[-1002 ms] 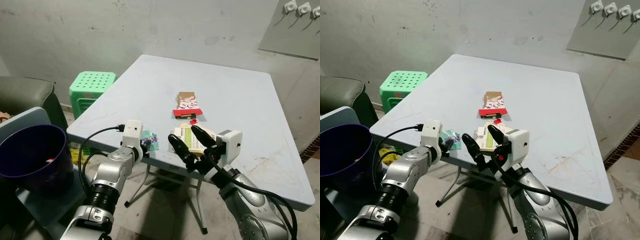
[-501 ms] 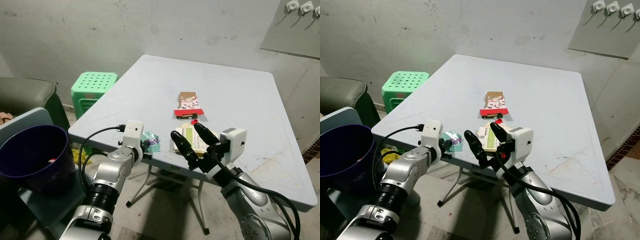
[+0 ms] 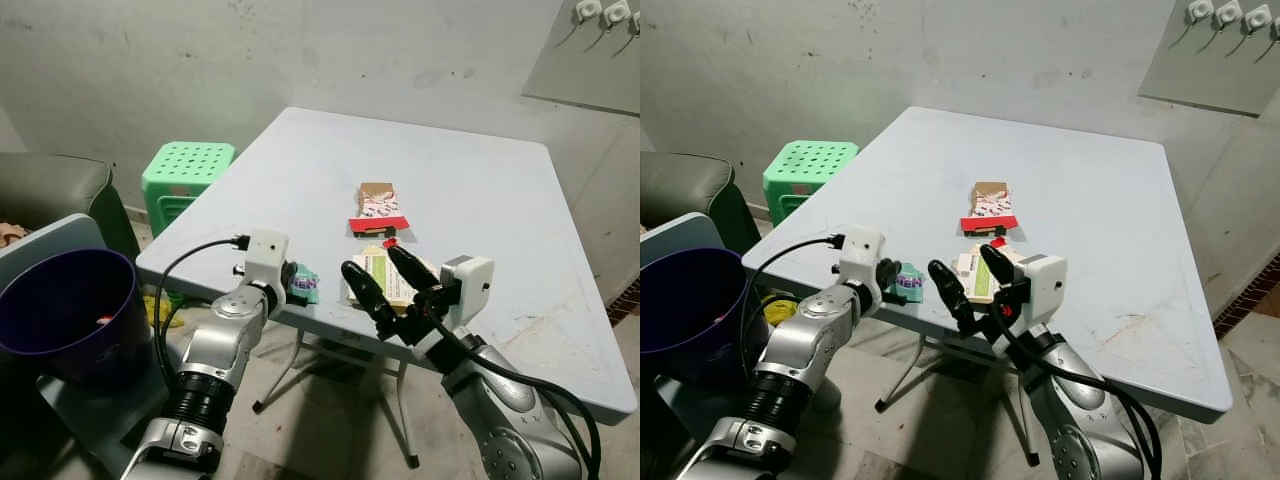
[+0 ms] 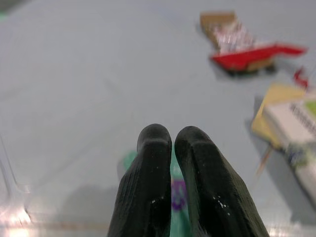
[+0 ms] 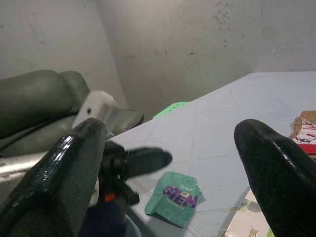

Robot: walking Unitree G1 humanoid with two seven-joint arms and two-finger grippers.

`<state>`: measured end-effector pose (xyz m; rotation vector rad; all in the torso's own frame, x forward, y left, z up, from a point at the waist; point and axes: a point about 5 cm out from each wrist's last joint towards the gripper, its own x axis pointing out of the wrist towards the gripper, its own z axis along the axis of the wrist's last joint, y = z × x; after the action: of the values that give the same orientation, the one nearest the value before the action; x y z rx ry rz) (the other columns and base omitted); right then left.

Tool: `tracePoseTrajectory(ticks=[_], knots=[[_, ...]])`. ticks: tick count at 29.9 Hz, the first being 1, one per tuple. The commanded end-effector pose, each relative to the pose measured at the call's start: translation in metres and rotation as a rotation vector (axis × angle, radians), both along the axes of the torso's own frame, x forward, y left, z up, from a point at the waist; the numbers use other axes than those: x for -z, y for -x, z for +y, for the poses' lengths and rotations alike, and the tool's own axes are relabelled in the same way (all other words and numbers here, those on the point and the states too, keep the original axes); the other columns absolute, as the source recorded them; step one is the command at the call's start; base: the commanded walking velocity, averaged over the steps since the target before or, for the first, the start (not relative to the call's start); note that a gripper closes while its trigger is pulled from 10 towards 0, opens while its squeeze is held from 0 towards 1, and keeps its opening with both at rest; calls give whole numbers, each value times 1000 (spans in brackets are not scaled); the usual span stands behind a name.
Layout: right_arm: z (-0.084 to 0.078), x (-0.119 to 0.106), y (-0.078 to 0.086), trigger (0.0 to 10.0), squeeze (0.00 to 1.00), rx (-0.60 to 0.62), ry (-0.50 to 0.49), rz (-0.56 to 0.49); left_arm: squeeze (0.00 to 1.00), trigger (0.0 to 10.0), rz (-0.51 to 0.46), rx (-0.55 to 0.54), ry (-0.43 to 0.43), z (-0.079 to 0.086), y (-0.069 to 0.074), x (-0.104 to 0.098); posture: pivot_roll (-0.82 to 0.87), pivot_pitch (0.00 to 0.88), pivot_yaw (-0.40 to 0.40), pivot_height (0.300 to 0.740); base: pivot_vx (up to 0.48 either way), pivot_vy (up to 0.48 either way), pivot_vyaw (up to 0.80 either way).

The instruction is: Picking trash to rubbish bin

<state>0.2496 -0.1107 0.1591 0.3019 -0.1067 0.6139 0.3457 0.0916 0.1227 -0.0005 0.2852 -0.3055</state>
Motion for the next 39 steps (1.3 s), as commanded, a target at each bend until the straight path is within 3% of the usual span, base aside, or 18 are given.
tracePoseTrajectory(ticks=[1, 7, 8, 10, 23, 39], knots=[[1, -5, -1, 10000, 0, -2, -4, -18, 0, 10000, -50, 8, 7, -2, -1, -10, -88, 0, -19, 740, 0, 0, 0], [1, -5, -1, 10000, 0, -5, -2, -18, 0, 10000, -71, 38, 14, -7, 0, -12, -89, 0, -19, 740, 0, 0, 0], [2, -5, -1, 10000, 0, -6, 0, -19, 945, 10000, -73, 45, 25, -8, 1, -12, -90, 0, -18, 740, 0, 0, 0], [2, -4, -1, 10000, 0, -7, 0, -19, 1000, 10000, -67, 54, 24, -9, 1, -11, -91, 0, -17, 740, 0, 0, 0], [5, -2, 0, 10000, 0, -18, 5, -14, 1000, 10000, -19, 119, -68, -10, 9, 1, -94, 0, -7, 740, 0, 0, 0], [7, -1, 2, 10000, 0, -27, 7, -11, 1000, 10000, 18, 124, -63, -12, 16, 7, -91, 0, -5, 740, 0, 0, 0]])
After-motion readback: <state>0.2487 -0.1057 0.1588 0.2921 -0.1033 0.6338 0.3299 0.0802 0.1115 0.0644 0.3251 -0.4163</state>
